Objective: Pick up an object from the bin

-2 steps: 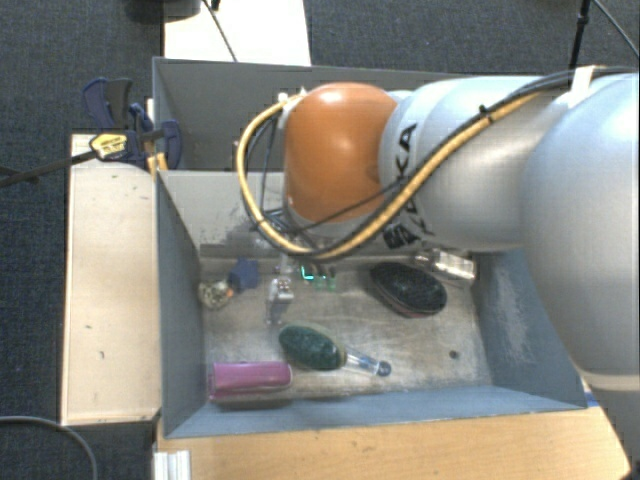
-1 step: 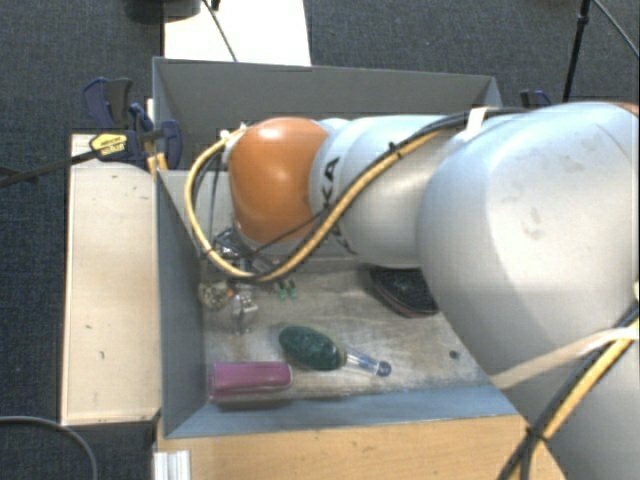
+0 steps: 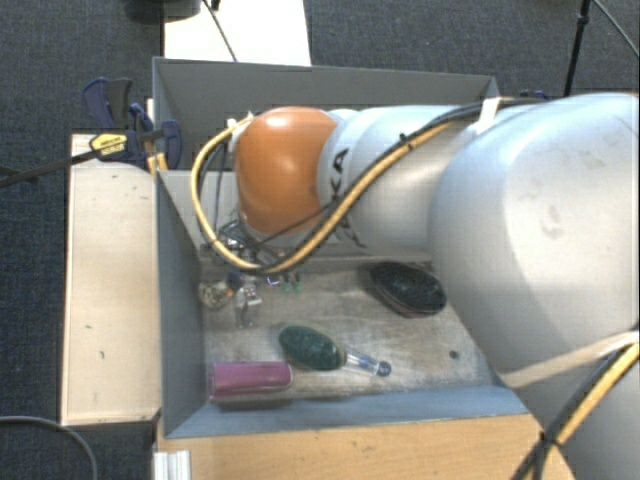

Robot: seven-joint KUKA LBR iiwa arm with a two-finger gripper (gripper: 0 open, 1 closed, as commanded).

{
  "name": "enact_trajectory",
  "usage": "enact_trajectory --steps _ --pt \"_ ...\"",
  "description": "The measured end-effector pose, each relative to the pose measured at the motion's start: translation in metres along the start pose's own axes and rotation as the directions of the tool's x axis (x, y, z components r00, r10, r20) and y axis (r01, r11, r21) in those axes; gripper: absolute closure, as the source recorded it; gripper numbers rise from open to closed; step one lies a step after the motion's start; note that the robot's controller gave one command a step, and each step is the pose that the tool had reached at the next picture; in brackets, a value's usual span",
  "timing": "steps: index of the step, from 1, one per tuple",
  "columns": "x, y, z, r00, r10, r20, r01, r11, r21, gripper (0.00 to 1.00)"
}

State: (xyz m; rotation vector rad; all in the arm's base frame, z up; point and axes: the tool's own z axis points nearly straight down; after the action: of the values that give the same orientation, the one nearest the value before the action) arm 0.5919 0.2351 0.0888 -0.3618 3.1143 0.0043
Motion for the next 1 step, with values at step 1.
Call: enact_trajectory --steps 1 --pt "0.0035 -0.0123 0.0153 0.983 0.185 0.002 -0.185 0.983 -0.002 0.0"
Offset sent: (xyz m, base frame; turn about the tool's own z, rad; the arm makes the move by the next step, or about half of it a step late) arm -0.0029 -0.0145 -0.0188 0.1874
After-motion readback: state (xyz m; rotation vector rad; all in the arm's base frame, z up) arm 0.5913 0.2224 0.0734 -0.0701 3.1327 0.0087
